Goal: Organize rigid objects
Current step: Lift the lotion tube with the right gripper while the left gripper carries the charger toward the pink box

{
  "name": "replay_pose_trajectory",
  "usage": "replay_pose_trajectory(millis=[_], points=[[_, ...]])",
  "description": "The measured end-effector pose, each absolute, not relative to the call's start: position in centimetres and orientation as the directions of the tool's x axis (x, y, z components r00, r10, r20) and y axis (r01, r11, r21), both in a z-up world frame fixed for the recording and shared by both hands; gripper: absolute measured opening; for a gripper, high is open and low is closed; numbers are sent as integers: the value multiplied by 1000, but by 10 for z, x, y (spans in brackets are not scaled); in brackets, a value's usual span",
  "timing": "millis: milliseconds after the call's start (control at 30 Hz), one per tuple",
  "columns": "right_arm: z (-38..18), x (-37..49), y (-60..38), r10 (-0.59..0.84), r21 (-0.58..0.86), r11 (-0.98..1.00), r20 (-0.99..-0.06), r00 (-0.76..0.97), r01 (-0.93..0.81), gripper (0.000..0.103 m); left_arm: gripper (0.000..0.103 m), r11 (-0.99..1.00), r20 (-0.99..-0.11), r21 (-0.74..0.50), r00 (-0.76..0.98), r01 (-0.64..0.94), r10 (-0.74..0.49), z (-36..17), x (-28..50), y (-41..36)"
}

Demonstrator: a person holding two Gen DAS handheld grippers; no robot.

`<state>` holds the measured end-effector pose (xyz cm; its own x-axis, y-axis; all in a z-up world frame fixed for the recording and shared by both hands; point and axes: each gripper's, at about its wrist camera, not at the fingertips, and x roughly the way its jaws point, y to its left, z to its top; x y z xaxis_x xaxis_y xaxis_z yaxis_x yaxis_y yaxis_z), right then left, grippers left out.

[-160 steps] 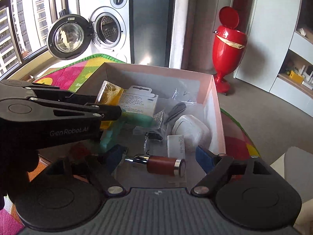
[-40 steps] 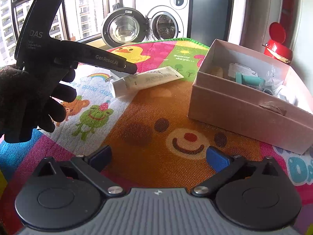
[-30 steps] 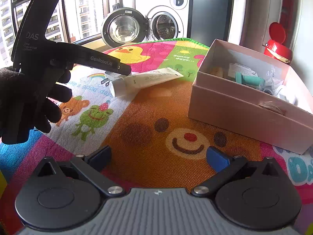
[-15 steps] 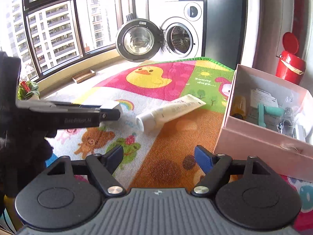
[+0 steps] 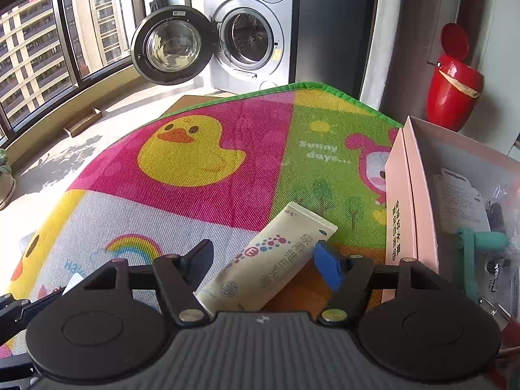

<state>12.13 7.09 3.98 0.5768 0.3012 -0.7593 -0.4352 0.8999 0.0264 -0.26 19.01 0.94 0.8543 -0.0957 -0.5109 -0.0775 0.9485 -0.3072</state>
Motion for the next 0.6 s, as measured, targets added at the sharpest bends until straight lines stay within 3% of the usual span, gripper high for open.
replay_pose_trajectory(millis=[67,100,400,600], points=[[41,111,71,323,24,878,-766,555,-478,38,37,946,-511,-313,854,-78,-99,9,-2,191],[41,105,70,326,12,867,-769,549,-499,37,37,946,-510,-313,855,-78,-99,8,-3,192],[60,31,18,407,48,797,-780,476,-602,37,37,957,-506,-282,858,-69,-87,11,-6,185],[73,-17,-44,399,23,803,-763,508,-596,36,37,967,-538,-241,818,84,-205,17,-22,148]])
